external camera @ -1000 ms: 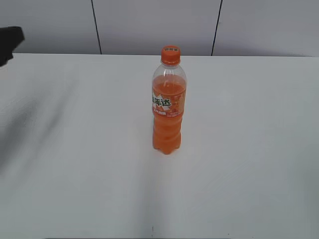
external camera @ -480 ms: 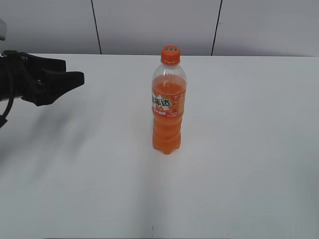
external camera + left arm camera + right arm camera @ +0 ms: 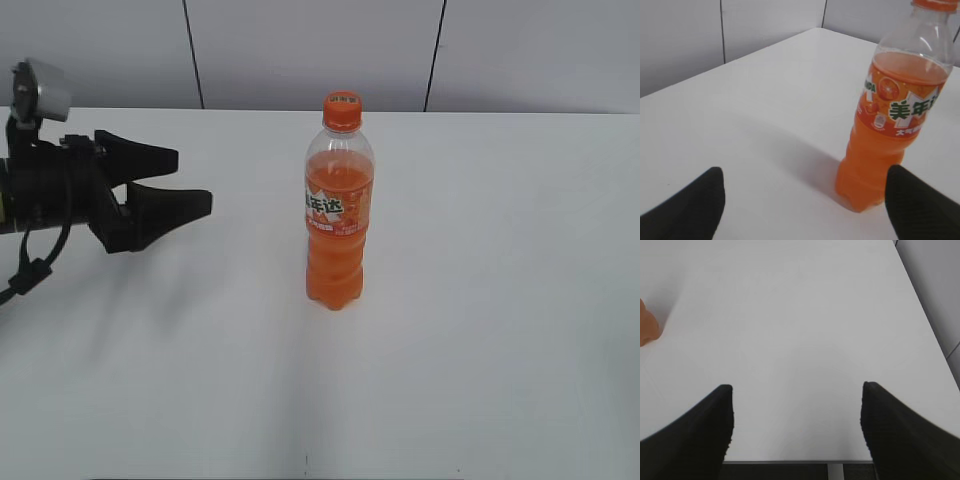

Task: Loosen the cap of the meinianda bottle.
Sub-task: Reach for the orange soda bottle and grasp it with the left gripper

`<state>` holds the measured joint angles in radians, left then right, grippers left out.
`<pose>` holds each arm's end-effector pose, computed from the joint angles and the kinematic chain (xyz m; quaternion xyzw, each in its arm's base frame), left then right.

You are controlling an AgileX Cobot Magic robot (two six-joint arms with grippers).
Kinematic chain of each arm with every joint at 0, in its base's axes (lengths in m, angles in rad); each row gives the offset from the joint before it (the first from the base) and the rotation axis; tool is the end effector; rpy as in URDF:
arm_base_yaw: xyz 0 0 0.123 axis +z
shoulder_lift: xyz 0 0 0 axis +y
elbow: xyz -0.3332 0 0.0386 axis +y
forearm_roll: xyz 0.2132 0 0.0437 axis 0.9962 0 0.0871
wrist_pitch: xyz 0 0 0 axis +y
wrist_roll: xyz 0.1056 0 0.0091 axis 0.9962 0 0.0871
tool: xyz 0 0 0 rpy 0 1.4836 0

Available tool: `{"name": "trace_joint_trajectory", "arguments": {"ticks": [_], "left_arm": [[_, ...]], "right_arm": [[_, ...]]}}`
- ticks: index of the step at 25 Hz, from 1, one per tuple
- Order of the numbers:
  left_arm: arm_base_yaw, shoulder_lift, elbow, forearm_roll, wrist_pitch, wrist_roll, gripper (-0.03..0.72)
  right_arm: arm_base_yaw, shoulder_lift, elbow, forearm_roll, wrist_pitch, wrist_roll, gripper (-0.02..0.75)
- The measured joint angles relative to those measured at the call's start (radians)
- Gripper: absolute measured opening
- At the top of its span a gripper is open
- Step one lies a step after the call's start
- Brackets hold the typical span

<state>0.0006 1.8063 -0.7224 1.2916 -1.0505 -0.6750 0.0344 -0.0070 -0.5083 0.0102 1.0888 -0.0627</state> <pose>0.3037 -0.0882 0.2394 0.3697 0.7121 -0.3258 0.5001 -0.0758 -0.0017 0.2527 -0.0419 0.8555 -0.0022 0.5161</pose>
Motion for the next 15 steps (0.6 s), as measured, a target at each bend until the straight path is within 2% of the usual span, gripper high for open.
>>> {"name": "trace_joint_trajectory", "arguments": {"ticks": [7,15], "left_arm": [[-0.108,0.099,-0.051,0.030,-0.001,0.003,0.594],[-0.182,0.192,-0.136,0.035,-0.001,0.007,0.589]], "right_arm": [[0.000,0.000,0.000,0.001,0.000,0.000,0.592],[0.000,0.000,0.000,0.001,0.000,0.000,0.592]]}}
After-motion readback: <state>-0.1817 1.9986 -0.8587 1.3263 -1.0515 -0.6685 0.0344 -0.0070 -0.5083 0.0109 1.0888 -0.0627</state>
